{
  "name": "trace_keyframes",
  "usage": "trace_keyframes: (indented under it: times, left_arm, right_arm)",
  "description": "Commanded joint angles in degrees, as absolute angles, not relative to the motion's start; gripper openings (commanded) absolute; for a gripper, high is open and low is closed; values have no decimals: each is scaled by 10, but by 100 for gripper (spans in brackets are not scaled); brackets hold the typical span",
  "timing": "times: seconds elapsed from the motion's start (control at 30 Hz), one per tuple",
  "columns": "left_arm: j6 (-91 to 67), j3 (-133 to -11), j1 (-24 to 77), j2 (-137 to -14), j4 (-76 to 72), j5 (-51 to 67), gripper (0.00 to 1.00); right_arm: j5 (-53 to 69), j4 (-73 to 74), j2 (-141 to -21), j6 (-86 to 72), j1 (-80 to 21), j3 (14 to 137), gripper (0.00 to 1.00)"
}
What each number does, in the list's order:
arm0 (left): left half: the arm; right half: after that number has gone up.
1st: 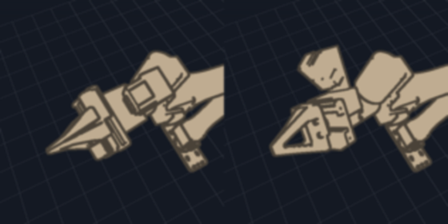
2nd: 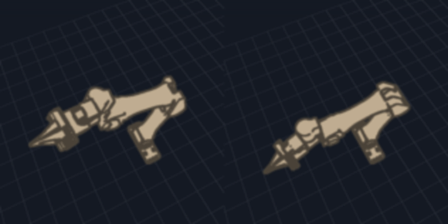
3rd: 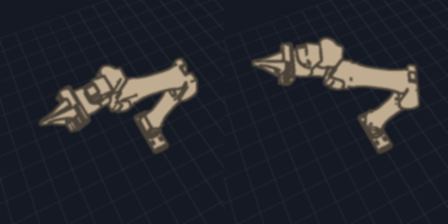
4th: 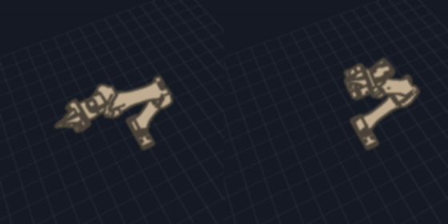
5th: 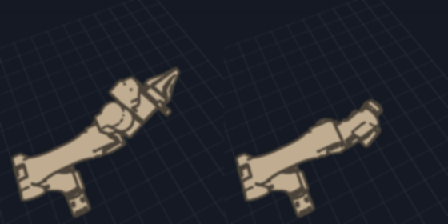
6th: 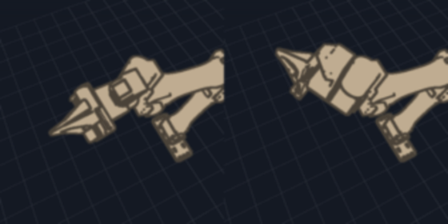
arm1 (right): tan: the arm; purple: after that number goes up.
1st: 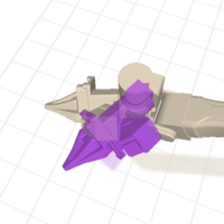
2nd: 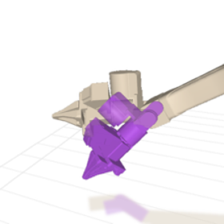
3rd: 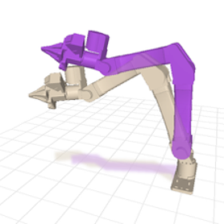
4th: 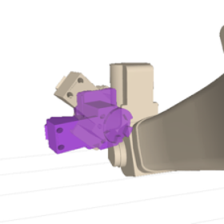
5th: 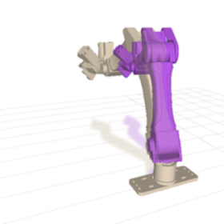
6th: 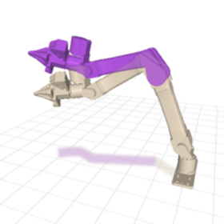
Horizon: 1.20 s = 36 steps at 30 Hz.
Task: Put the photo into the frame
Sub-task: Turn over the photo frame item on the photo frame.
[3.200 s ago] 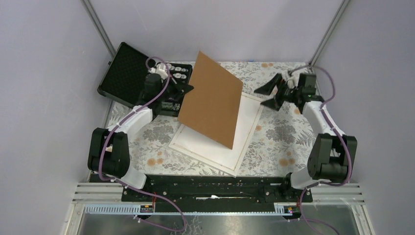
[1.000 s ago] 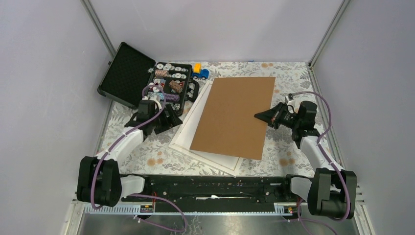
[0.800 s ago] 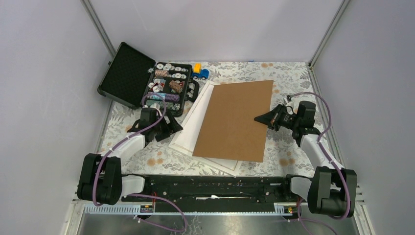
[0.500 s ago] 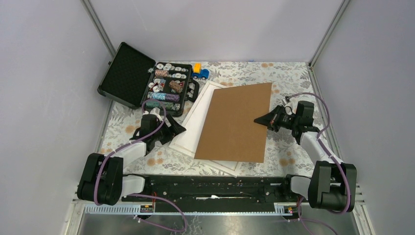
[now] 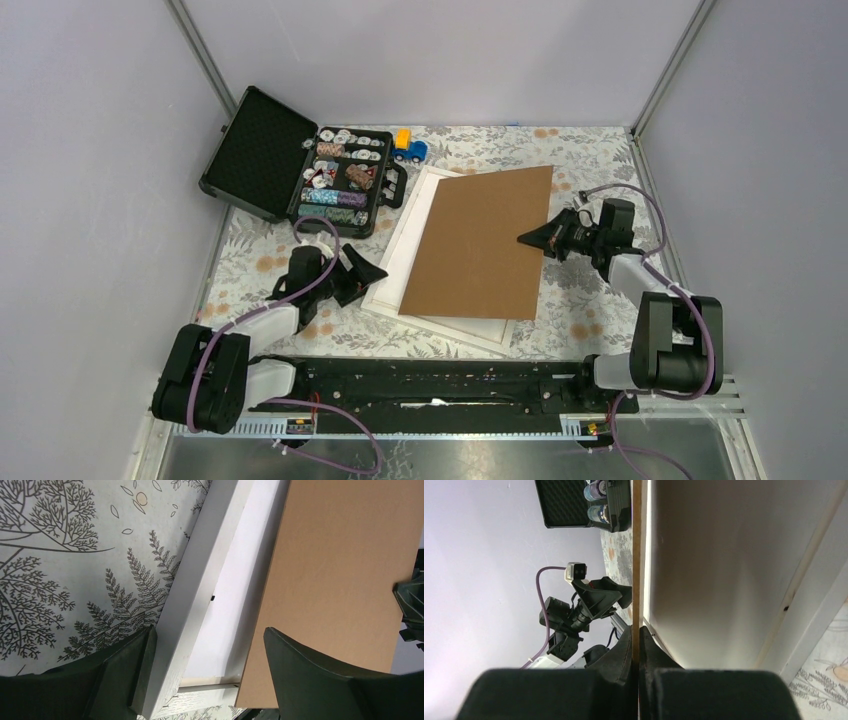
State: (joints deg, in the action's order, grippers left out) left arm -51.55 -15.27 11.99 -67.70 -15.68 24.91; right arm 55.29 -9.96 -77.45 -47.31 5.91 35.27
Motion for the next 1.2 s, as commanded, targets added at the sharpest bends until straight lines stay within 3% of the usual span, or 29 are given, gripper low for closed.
trace_keyframes:
  times: [0.0, 1.17]
  left_arm:
    - [-528, -139, 122, -667, -164, 264, 84]
    - [-527, -143, 123, -618, -121, 268, 82]
  right_arm:
    - [570, -176, -794, -499, 41, 389, 0]
    - [438, -379, -884, -552, -74, 346, 0]
